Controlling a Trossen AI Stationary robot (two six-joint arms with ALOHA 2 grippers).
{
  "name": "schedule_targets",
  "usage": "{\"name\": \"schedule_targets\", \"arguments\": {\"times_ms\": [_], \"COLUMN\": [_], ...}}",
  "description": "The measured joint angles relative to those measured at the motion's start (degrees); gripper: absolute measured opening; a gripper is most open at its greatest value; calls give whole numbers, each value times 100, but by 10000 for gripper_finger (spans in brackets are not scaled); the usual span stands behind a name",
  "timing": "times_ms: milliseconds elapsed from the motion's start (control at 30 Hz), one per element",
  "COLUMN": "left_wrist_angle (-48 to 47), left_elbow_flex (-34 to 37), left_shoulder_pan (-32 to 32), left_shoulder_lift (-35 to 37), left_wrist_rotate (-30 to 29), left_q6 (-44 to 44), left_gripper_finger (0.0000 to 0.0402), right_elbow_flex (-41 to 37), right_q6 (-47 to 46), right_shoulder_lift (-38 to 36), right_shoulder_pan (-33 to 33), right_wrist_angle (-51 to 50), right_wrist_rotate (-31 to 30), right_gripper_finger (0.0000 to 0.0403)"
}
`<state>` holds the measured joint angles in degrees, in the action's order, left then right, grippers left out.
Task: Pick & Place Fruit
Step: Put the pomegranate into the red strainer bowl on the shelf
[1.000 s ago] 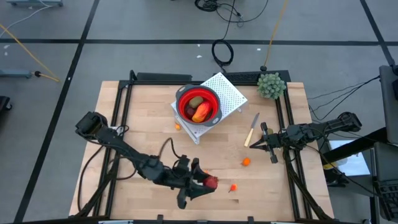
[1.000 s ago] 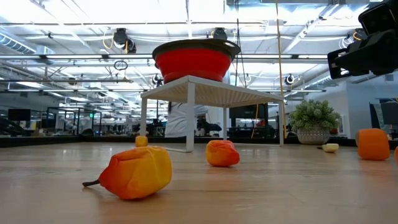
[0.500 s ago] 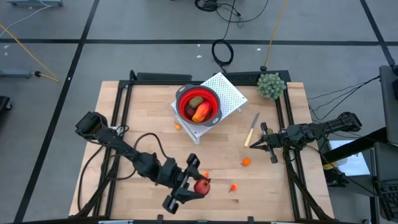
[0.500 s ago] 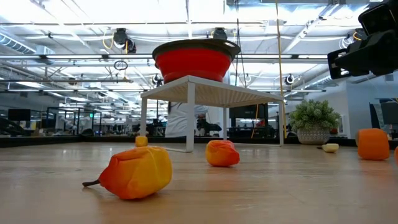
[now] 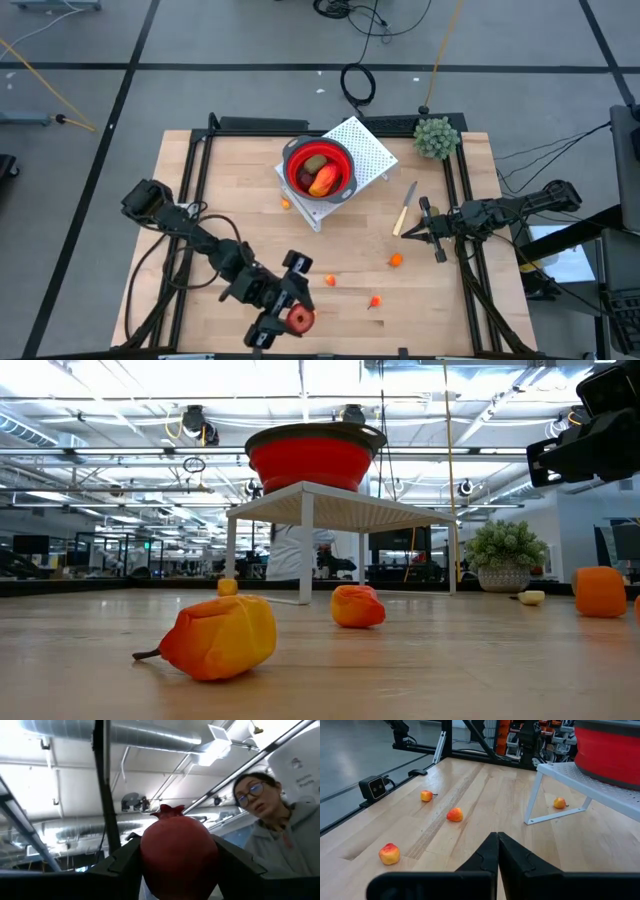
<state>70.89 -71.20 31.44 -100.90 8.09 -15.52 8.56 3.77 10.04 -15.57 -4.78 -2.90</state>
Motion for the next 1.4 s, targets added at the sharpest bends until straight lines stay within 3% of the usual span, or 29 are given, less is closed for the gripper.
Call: {"name": "schedule_targets", "arguments": {"times_ms": [267, 500, 567, 767, 867, 1233, 1400], "left_wrist_angle": [-19, -56, -209, -1132, -1364, -1370, -1364], "left_elbow_flex": [0, 0, 0, 0, 0, 0, 0], "left_shoulder_pan": [-2, -2, 0, 13, 13, 7, -31], "left_shoulder_lift": [-2, -2, -2, -2, -2, -1, 0], "left_wrist_rotate": [29, -248, -796, -3264, -3984, -5922, -6443], "left_q6": [-44, 439, 715, 1310, 1163, -1382, -2417], "left_gripper_finger": [181, 199, 201, 185, 179, 191, 180], "right_elbow_flex": [0, 0, 0, 0, 0, 0, 0], "right_q6": [2, 7, 9, 11, 11, 13, 15], "right_shoulder_lift": [0, -1, 0, -1, -1, 0, 0], "right_shoulder_pan": [0, -1, 0, -1, -2, -1, 0], "right_wrist_angle": [2, 2, 2, 1, -9, -23, -22], "right_wrist_rotate": [-2, -2, -2, -2, -2, -3, -24], "right_gripper_finger": [0, 0, 0, 0, 0, 0, 0]}}
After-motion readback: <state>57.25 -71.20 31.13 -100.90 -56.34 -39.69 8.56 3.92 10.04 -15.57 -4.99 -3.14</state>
